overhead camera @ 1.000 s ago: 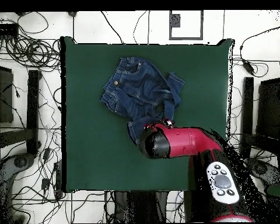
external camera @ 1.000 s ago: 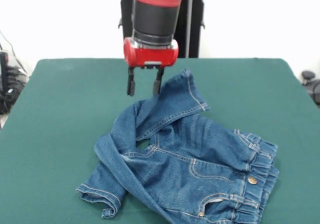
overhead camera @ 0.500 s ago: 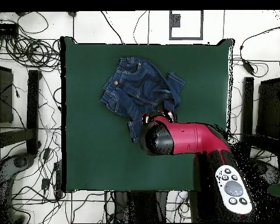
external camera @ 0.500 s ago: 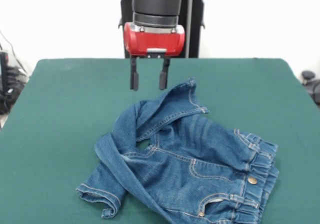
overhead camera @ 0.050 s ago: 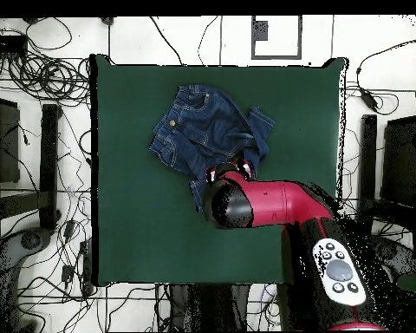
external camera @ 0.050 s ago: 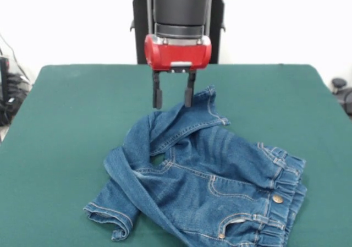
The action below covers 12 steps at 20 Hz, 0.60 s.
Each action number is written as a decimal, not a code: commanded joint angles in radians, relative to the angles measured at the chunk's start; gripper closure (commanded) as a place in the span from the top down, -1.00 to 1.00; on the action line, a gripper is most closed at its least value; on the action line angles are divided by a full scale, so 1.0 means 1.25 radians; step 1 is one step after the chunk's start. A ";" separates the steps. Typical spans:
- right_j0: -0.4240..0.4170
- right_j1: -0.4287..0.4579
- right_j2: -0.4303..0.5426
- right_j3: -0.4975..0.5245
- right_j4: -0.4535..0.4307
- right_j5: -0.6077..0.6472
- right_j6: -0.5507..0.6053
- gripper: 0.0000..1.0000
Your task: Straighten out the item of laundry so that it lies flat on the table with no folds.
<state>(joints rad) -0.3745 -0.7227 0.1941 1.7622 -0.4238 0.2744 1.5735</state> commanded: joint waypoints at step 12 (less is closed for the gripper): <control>0.171 0.112 -0.119 -0.099 -0.063 0.084 0.074 1.00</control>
<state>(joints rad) -0.2082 -0.6552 0.0889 1.6894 -0.4658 0.2742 1.5735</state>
